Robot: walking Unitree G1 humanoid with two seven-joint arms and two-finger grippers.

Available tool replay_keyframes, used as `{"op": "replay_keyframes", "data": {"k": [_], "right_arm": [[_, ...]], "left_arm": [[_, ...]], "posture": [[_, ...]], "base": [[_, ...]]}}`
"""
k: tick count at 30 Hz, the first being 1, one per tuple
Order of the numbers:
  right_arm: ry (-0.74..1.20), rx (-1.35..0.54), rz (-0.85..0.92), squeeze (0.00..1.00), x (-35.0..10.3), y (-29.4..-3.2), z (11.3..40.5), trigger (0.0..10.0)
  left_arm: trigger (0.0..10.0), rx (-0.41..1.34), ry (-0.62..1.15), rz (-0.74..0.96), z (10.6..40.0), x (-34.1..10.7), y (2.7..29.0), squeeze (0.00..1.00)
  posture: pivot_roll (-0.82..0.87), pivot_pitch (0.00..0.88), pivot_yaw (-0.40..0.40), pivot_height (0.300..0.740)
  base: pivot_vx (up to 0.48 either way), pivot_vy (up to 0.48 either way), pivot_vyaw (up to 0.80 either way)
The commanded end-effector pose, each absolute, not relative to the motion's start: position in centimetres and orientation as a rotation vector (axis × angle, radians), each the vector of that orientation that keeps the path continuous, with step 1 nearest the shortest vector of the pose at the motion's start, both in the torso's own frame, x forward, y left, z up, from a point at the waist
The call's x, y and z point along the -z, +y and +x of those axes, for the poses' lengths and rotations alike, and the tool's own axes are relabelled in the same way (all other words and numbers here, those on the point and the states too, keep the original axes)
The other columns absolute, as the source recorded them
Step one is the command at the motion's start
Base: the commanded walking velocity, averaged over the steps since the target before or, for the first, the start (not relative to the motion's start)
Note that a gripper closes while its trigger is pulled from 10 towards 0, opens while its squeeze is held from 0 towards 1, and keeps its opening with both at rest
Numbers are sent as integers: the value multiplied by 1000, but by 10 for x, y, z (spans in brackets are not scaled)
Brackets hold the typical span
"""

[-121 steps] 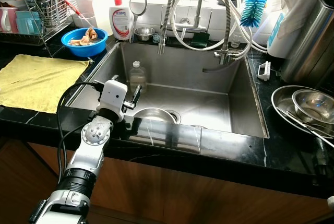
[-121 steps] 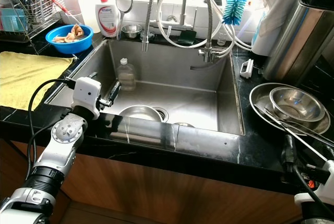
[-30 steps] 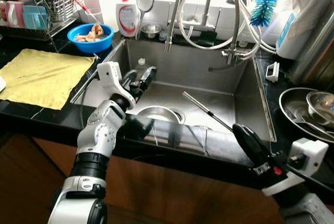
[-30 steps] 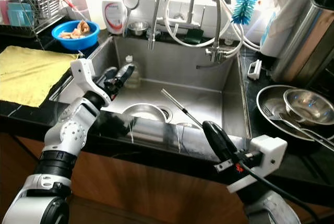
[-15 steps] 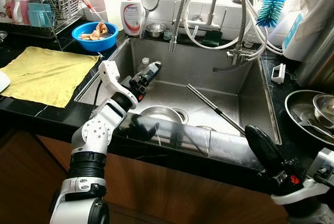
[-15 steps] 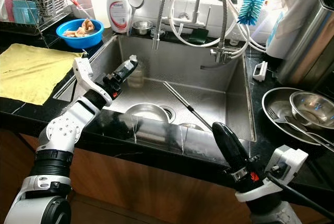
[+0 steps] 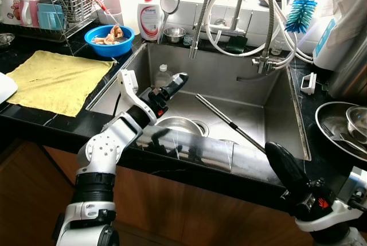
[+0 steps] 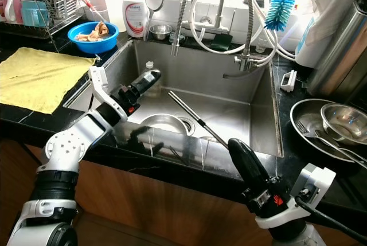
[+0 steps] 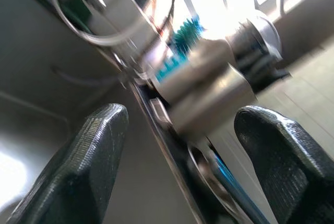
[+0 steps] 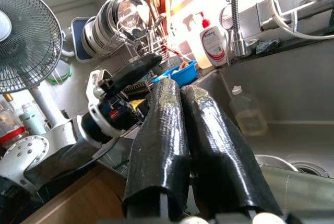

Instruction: Kitchen organization

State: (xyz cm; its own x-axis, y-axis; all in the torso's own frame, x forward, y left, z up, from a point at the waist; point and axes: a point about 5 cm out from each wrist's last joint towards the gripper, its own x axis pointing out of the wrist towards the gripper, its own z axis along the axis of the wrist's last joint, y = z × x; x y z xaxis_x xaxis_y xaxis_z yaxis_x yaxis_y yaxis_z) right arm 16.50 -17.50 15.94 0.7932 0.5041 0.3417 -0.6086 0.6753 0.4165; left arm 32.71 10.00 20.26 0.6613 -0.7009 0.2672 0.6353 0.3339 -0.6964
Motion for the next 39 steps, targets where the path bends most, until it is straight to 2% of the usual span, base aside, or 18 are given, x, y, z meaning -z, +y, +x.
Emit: {"op": "replay_keyframes", "data": {"k": [1, 10, 11, 12, 13, 39], "right_arm": [[-214, -648, 531, 0, -162, -174, 164, 10000], [-212, -649, 532, 0, -162, -172, 165, 10000], [-210, -648, 531, 0, -161, -172, 165, 10000], [-209, -647, 528, 0, -161, -171, 166, 10000], [-209, -647, 525, 0, -161, -171, 167, 10000], [-225, -640, 520, 0, -161, -170, 172, 10000]], "left_arm": [[10000, 950, 80, -865, 320, -210, 94, 0], [10000, 1031, 112, -862, 310, -208, 87, 0], [9765, 1040, 113, -867, 308, -209, 87, 0], [6275, 1047, 114, -873, 307, -210, 87, 0], [0, 1054, 113, -880, 306, -211, 86, 0], [0, 1155, 143, -945, 293, -214, 78, 0]], "posture": [[51, 0, -27, 740], [51, 0, -25, 740], [50, 0, -24, 740], [51, 0, -25, 740], [51, 0, -25, 740], [55, 0, -23, 740]], "base": [[0, 0, 0], [0, 0, 0], [0, 0, 0], [0, 0, 0], [0, 0, 0], [0, 0, 0]]}}
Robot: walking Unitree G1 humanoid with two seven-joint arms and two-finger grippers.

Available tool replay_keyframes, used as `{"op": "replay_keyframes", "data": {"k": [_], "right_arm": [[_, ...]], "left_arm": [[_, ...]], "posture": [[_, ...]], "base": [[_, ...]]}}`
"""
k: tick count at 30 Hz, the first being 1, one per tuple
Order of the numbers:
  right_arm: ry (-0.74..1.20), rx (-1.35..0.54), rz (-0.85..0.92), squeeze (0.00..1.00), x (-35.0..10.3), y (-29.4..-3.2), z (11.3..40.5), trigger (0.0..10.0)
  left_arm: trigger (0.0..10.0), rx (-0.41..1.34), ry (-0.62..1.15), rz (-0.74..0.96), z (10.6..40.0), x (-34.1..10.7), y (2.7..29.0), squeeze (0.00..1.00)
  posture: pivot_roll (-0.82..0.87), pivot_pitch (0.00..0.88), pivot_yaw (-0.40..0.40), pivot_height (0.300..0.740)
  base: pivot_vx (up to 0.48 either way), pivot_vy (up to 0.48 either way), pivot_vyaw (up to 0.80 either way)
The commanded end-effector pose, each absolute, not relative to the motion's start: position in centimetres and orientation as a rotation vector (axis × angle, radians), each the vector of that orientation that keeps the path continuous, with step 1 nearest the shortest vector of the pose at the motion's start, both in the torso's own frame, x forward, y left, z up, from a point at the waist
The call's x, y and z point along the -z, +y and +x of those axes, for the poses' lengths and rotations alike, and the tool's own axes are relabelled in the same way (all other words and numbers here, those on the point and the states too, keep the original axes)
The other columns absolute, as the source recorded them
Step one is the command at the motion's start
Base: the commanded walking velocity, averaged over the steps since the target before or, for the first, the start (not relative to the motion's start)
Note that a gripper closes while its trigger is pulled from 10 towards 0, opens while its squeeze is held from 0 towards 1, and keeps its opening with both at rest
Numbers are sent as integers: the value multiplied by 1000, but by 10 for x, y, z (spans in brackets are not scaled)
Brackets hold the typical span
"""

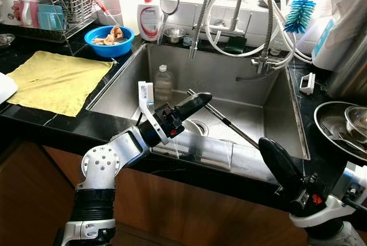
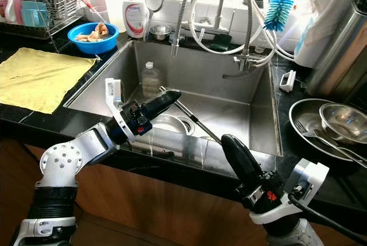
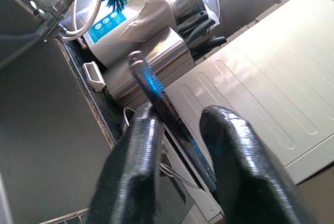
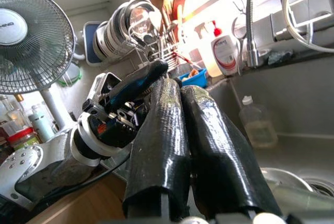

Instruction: Kitchen organization

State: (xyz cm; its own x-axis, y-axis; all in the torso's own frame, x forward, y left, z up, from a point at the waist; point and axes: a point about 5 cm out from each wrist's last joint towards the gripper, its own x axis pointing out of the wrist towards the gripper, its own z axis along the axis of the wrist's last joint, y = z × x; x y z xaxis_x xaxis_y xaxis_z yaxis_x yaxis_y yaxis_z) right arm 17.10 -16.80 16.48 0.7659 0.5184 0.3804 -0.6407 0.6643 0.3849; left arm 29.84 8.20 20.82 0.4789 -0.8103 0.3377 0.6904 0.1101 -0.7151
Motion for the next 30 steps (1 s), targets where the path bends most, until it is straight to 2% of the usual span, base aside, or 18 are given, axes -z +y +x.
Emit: {"op": "replay_keyframes", "data": {"k": [1, 12, 24, 25, 30], "right_arm": [[-224, -641, 520, 0, -160, -170, 172, 10000], [-204, -632, 522, 0, -154, -168, 174, 10000], [-195, -554, 609, 0, -142, -164, 180, 10000], [-195, -546, 612, 1000, -141, -164, 181, 10000], [-198, -537, 618, 1000, -139, -165, 182, 10000]], "left_arm": [[0, 1155, 141, -948, 293, -215, 78, 0], [0, 1148, 139, -966, 294, -215, 77, 0], [0, 1052, 72, -1158, 304, -222, 86, 0], [0, 1043, 71, -1162, 304, -221, 86, 0], [0, 1012, 67, -1181, 307, -220, 89, 0]], "posture": [[55, 0, -23, 740], [56, 0, -23, 740], [57, 0, -21, 740], [58, 0, -21, 740], [60, 0, -22, 740]], "base": [[0, 0, 0], [0, 0, 0], [0, 0, 0], [0, 0, 0], [0, 0, 0]]}}
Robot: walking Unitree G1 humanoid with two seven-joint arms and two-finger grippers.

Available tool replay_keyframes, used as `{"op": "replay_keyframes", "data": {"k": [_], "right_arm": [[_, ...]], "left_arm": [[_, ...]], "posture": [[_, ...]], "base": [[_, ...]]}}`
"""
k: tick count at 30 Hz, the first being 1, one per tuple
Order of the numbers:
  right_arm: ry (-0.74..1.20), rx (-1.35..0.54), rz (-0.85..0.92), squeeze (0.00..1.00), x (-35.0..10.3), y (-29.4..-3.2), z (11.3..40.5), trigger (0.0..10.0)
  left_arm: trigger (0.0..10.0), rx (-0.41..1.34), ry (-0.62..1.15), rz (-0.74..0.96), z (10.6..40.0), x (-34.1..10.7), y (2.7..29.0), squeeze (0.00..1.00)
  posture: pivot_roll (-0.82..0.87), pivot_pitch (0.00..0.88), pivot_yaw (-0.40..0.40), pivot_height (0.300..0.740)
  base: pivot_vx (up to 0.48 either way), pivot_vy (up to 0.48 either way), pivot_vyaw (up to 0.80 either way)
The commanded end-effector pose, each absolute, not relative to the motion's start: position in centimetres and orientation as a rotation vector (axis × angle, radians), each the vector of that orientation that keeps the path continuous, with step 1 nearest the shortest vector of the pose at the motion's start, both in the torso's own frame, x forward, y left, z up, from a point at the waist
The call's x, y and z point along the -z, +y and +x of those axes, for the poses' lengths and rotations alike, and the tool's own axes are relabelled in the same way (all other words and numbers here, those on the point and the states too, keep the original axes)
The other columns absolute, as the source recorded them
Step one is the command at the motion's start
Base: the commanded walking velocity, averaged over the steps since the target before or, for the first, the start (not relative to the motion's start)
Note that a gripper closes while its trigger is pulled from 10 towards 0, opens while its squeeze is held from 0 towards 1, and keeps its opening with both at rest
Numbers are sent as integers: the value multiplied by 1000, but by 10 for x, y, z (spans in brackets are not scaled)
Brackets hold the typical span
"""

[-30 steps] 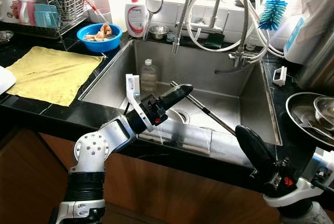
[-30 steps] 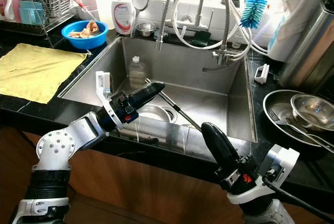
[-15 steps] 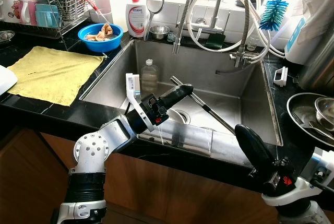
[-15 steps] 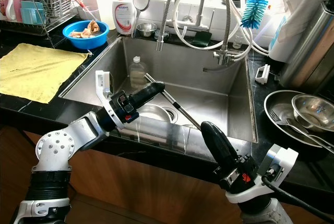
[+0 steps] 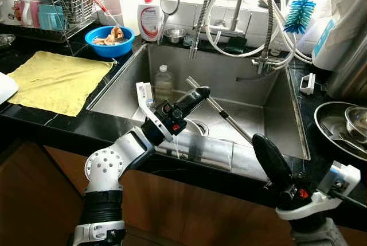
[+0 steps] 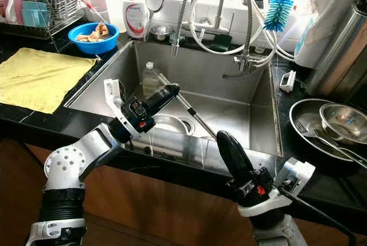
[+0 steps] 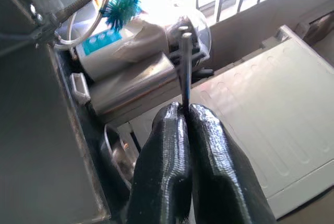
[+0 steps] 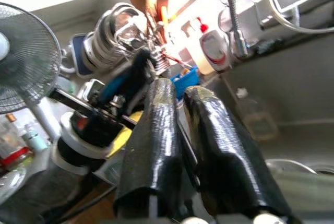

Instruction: Kitchen organization

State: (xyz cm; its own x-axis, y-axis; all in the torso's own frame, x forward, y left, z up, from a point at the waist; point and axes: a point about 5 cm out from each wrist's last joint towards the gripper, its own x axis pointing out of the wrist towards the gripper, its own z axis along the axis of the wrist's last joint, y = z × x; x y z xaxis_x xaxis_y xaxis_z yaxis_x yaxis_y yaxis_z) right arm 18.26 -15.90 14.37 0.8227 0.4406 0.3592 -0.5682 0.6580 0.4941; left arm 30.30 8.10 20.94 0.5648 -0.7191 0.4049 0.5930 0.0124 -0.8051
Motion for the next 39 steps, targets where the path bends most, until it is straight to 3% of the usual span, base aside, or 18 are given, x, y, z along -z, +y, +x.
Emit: {"op": "replay_keyframes", "data": {"k": [1, 5, 6, 11, 20, 21, 22, 27, 30, 31, 34, 39], "right_arm": [[-199, -537, 619, 1000, -139, -165, 182, 10000], [-199, -522, 608, 1000, -139, -166, 183, 10000], [-199, -519, 604, 0, -138, -167, 183, 10000], [-192, -520, 596, 0, -137, -167, 182, 10000], [-188, -520, 593, 0, -137, -167, 180, 10000], [-188, -519, 592, 0, -137, -167, 181, 10000], [-189, -519, 592, 0, -137, -167, 181, 10000], [-201, -486, 568, 0, -141, -168, 184, 10000], [-187, -390, 493, 0, -140, -177, 188, 10000], [-187, -390, 493, 0, -140, -177, 188, 10000], [-215, -144, 313, 0, -149, -202, 200, 10000], [-235, 32, 94, 0, -161, -222, 206, 10000]], "left_arm": [[0, 1007, 67, -1180, 307, -220, 90, 0], [0, 972, 65, -1184, 310, -219, 91, 0], [0, 958, 60, -1184, 311, -219, 92, 0], [0, 858, 32, -1180, 321, -218, 100, 0], [0, 483, -67, -1125, 346, -212, 128, 0], [3529, 352, -93, -1017, 352, -210, 138, 0], [10000, 318, -106, -980, 354, -209, 141, 0], [10000, 162, -178, -620, 355, -211, 152, 0], [10000, 174, -226, -416, 355, -213, 149, 0], [10000, 174, -226, -416, 355, -213, 149, 0], [10000, 246, -242, -211, 354, -209, 141, 0], [10000, 295, -242, -75, 353, -199, 136, 0]], "posture": [[60, 0, -22, 740], [58, 0, -21, 740], [59, 0, -21, 740], [59, 0, -21, 740], [54, 0, -22, 740], [55, 0, -21, 740], [55, 0, -22, 740], [56, 0, -22, 740], [54, 0, -23, 740], [54, 0, -23, 740], [48, 0, -19, 740], [44, 0, -17, 740]], "base": [[0, 0, 0], [0, 0, 0], [0, 0, 0], [0, 0, 0], [0, 0, 0], [0, 0, 0], [0, 0, 0], [0, 0, 0], [0, 0, 0], [0, 0, 0], [0, 0, 0], [0, 0, 0]]}}
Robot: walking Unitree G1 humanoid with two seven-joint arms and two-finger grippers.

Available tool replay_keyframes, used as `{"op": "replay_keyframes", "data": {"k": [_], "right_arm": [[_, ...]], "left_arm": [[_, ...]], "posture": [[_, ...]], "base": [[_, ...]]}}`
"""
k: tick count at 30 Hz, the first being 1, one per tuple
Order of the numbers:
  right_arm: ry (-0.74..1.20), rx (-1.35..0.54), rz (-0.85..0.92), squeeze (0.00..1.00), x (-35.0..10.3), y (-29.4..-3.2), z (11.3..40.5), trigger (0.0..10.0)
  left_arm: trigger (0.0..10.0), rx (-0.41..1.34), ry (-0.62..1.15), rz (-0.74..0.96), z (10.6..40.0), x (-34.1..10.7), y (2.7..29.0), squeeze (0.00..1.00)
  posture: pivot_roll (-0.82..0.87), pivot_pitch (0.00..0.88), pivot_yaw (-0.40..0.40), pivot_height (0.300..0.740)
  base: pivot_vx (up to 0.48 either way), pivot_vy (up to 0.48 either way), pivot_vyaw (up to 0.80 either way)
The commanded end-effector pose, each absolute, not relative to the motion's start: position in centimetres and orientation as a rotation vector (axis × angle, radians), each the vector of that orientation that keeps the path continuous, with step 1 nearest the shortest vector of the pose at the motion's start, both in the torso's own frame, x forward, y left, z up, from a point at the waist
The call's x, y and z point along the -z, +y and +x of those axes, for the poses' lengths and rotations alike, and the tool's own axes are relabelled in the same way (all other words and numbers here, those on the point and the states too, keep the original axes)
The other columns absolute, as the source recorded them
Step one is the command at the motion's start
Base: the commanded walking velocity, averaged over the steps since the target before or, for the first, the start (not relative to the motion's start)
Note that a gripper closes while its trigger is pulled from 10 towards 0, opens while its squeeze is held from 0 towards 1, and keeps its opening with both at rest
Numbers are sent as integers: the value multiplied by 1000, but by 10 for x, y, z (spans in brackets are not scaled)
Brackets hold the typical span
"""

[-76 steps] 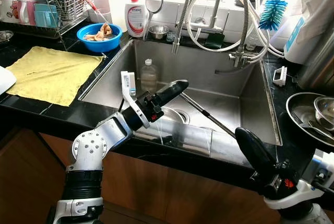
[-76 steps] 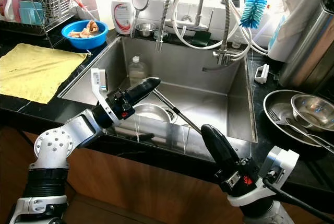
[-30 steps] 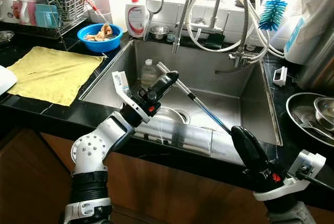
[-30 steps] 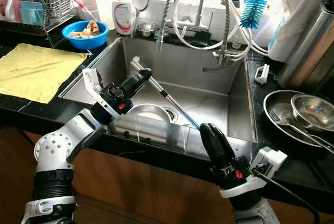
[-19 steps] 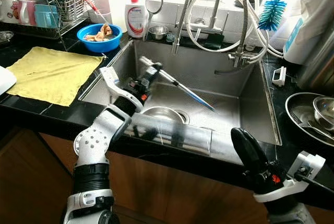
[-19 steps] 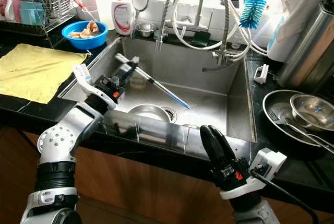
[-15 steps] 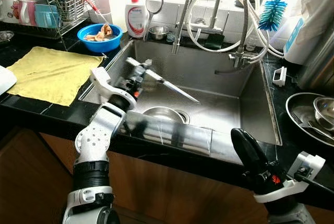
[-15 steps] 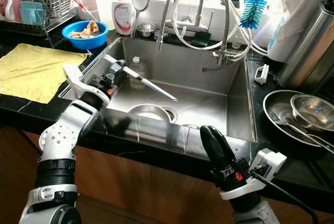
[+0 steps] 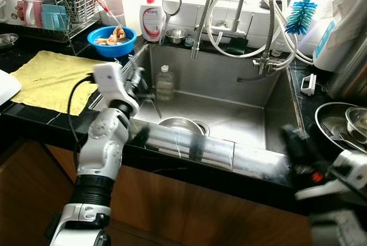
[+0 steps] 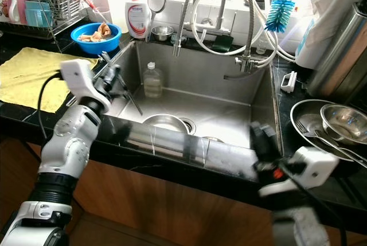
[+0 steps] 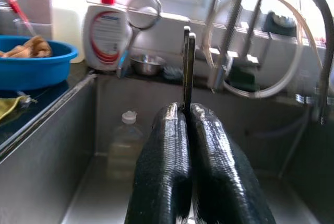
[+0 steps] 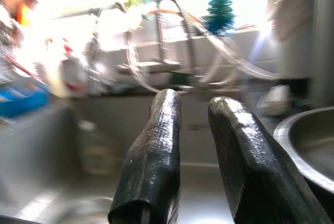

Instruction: Kitchen organization

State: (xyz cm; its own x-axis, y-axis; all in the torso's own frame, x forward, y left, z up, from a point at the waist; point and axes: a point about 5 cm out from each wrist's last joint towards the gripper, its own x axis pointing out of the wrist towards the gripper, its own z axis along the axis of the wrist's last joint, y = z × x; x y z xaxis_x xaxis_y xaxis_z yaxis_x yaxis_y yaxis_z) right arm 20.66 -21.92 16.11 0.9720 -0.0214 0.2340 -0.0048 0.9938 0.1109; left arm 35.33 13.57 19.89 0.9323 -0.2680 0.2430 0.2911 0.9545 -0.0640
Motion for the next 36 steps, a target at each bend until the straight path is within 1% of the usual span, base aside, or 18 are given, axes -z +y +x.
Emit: {"op": "replay_keyframes", "data": {"k": [1, 2, 3, 6, 12, 17, 18, 21, 22, 23, 26, 32, 36], "right_arm": [[-230, 33, 47, 0, -162, -221, 207, 10000], [-226, 33, 5, 0, -164, -219, 209, 10000], [-229, 30, 7, 0, -164, -217, 210, 10000], [-213, 45, -11, 0, -158, -212, 211, 10000], [-158, 92, -19, 0, -142, -211, 205, 10000], [-156, 121, -21, 0, -140, -209, 204, 10000], [-162, 144, -15, 0, -139, -208, 202, 10000], [-162, 142, -17, 0, -138, -204, 201, 10000], [-157, 127, -29, 0, -136, -200, 200, 10000], [-157, 127, -29, 0, -136, -200, 200, 10000], [-154, 132, -31, 0, -136, -199, 200, 10000], [-158, 134, -52, 0, -136, -200, 202, 10000], [-163, 137, -50, 0, -137, -201, 202, 10000]], "left_arm": [[10000, 302, -246, -40, 353, -198, 135, 0], [10000, 308, -244, -6, 353, -195, 134, 0], [10000, 309, -243, -3, 353, -194, 134, 0], [10000, 339, -247, 99, 352, -186, 131, 0], [10000, 364, -229, 169, 349, -175, 126, 0], [10000, 374, -168, 194, 350, -160, 125, 0], [10000, 371, -135, 185, 350, -154, 125, 0], [10000, 371, -126, 170, 349, -151, 125, 0], [10000, 364, -114, 128, 349, -151, 124, 0], [10000, 364, -114, 128, 349, -151, 124, 0], [10000, 338, -79, 42, 353, -151, 124, 0], [10000, 303, -13, -32, 357, -143, 127, 0], [10000, 304, -8, -9, 356, -143, 127, 0]], "posture": [[43, 0, -18, 740], [43, 0, -18, 740], [46, 0, -20, 740], [47, 0, -21, 740], [42, 0, -17, 740], [40, 0, -13, 740], [38, 0, -10, 740], [35, 0, -6, 740], [34, 0, -5, 740], [34, 0, -5, 740], [32, 0, -4, 740], [27, 0, -3, 740], [29, 0, -5, 740]], "base": [[0, 0, 0], [0, 0, 0], [0, 0, 0], [0, 0, 0], [0, 0, 0], [0, 0, 0], [0, 0, 0], [0, 0, 0], [0, 0, 0], [0, 0, 0], [0, 0, 0], [0, 0, 0], [0, 0, 0]]}}
